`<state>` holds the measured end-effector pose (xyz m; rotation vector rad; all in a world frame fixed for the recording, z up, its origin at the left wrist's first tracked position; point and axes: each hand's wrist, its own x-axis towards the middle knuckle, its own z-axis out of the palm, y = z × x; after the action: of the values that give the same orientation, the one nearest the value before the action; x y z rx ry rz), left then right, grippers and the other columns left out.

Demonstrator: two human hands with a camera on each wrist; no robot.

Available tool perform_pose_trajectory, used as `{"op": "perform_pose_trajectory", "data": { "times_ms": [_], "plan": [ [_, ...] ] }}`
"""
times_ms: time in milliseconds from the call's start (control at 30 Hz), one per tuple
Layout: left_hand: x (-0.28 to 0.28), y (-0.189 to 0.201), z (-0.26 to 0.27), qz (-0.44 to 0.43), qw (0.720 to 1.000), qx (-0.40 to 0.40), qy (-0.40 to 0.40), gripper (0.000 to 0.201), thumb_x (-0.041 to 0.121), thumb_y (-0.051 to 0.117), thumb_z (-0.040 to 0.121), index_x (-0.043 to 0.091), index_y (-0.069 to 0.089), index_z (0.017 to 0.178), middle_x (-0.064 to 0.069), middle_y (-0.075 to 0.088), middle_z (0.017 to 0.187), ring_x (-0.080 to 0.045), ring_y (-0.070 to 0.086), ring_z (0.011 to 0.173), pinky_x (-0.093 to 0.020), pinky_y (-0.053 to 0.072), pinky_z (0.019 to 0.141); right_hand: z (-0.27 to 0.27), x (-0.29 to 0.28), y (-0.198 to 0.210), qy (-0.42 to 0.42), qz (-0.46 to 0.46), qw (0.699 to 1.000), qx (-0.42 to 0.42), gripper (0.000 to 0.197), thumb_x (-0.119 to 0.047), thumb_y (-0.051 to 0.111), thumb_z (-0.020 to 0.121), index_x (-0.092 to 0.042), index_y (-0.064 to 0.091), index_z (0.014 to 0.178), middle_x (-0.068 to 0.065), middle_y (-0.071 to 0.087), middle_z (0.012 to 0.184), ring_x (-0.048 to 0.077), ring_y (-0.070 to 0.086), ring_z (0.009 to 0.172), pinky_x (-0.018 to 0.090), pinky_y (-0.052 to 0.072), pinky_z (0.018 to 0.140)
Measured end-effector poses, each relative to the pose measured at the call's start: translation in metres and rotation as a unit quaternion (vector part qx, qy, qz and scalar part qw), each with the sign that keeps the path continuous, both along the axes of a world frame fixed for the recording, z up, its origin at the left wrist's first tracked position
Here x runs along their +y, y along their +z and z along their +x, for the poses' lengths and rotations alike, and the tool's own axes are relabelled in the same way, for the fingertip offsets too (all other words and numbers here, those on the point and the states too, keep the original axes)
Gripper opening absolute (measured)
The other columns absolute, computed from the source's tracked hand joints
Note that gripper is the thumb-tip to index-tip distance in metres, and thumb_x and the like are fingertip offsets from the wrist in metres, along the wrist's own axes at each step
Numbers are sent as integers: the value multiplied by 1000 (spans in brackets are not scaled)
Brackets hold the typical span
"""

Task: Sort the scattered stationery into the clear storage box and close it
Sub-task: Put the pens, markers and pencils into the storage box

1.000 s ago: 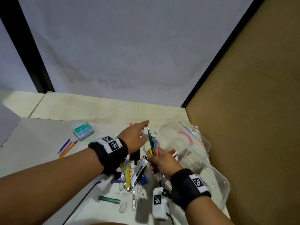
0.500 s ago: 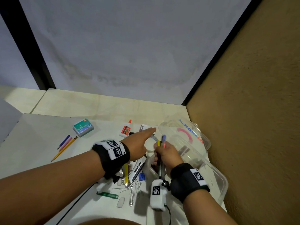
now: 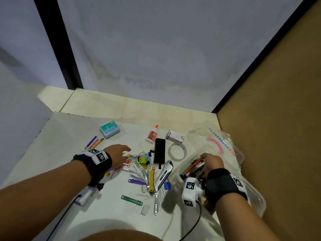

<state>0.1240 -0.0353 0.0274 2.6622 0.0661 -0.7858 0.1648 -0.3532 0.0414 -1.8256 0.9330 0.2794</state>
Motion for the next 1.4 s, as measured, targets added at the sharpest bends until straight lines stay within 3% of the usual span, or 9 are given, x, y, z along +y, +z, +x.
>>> {"op": "perform_pose_trajectory", "data": {
  "times_ms": [67, 133, 300, 400, 533, 633, 867, 1067, 1400],
  "plan": [
    [18, -8, -4, 24, 1000, 14, 8, 46, 25, 46, 96, 24, 39, 141, 0, 39, 149, -18, 37, 136, -27, 28, 112, -4, 14, 7, 8, -43, 999, -13, 53, -21, 62, 76, 1, 53, 123, 21, 57, 117, 38, 57, 109, 42, 47, 96],
    [34, -14, -8, 39, 998, 33, 22, 46, 24, 46, 96, 24, 39, 141, 0, 39, 149, -18, 38, 136, -27, 28, 113, -8, 31, 14, 28, -102, 991, -77, 51, -14, 59, 82, -7, 48, 132, 16, 53, 130, 36, 52, 118, 42, 43, 101],
    [61, -24, -20, 67, 996, 50, 42, 46, 24, 46, 95, 25, 41, 140, -1, 41, 147, -18, 40, 135, -26, 33, 110, -25, 85, 19, 182, -202, 935, -226, 21, -4, 58, 81, -8, 65, 100, 12, 57, 118, 27, 50, 114, 33, 38, 99],
    [70, -30, -29, 75, 994, 63, 41, 45, 20, 45, 95, 24, 42, 140, -1, 43, 144, -18, 41, 134, -27, 34, 108, -35, 118, 4, 320, -158, 922, -149, 15, -6, 55, 85, -12, 64, 95, 7, 61, 108, 23, 56, 106, 29, 43, 89],
    [84, -43, -41, 72, 993, 86, 37, 47, 15, 44, 92, 23, 44, 137, -1, 45, 141, -19, 43, 131, -29, 37, 108, -46, 156, -28, 470, -170, 865, -42, 14, -13, 52, 91, -14, 65, 97, 6, 66, 103, 19, 58, 93, 21, 42, 79],
    [92, -51, -44, 84, 993, 78, 25, 46, 13, 42, 92, 25, 45, 137, 0, 44, 142, -18, 42, 132, -29, 37, 110, -47, 181, -46, 537, -185, 823, -14, 24, -11, 48, 93, -9, 66, 109, 10, 67, 113, 21, 60, 98, 24, 45, 86],
    [93, -58, -37, 123, 991, 45, -24, 44, 11, 42, 90, 23, 50, 131, -2, 49, 135, -23, 46, 126, -35, 43, 102, -25, 233, -82, 669, -259, 694, -61, 30, -7, 48, 87, -14, 65, 110, 9, 62, 115, 28, 55, 110, 31, 42, 94],
    [83, -63, -13, 145, 989, 12, -31, 45, 7, 50, 87, 17, 49, 131, -6, 49, 131, -26, 46, 124, -35, 44, 96, 2, 242, -100, 697, -356, 618, -67, 32, -9, 58, 85, -14, 60, 116, 9, 57, 117, 28, 47, 115, 35, 44, 93],
    [58, -69, 12, 141, 988, -22, -51, 38, 6, 49, 90, 10, 45, 127, -12, 50, 127, -28, 48, 119, -35, 42, 97, 4, 243, -104, 711, -315, 623, -85, 36, -15, 54, 87, -12, 49, 123, 10, 55, 122, 29, 49, 114, 35, 43, 89]
  ]
}}
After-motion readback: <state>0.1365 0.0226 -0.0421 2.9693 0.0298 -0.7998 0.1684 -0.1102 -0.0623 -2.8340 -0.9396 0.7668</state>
